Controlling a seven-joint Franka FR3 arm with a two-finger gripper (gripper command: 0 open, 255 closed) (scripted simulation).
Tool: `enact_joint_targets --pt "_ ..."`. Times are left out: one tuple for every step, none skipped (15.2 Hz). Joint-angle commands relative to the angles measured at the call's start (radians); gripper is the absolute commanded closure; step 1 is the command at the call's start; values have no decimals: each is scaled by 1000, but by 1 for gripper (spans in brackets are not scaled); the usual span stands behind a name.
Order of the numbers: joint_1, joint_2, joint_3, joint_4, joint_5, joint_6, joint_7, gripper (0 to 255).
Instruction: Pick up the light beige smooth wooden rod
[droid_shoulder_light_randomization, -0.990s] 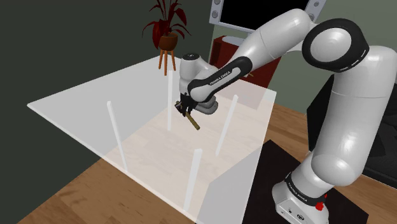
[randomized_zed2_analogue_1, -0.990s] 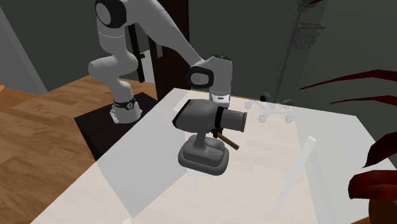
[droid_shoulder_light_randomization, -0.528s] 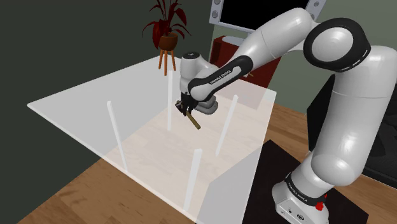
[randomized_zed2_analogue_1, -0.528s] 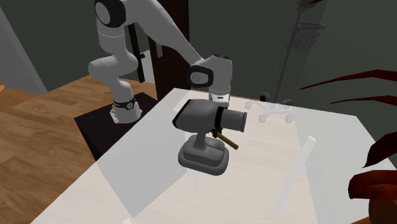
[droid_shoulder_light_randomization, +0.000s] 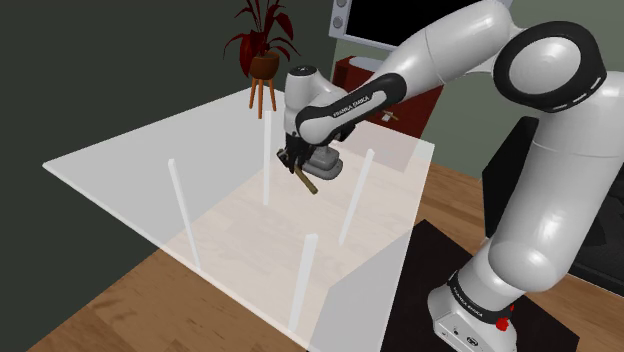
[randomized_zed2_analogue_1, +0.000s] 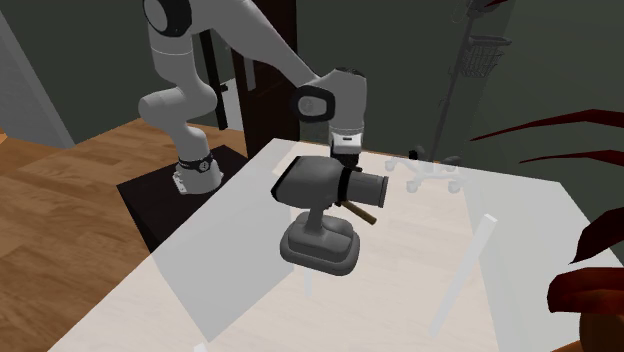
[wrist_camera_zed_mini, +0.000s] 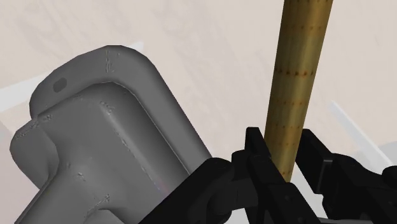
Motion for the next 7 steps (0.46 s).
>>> enact_joint_targets --pt "-2 -19 5 4 11 -21 -9 255" --pt "-4 -26 6 7 17 -32 -14 255" --pt "-5 -34 8 11 22 -43 -18 255" --pt "-6 -42 10 15 27 -54 -23 255" --pt "-7 -49 11 20 32 -65 -27 255" --pt "-7 -50 12 20 32 -66 -28 255" --pt "-7 -50 12 20 32 -66 -28 255"
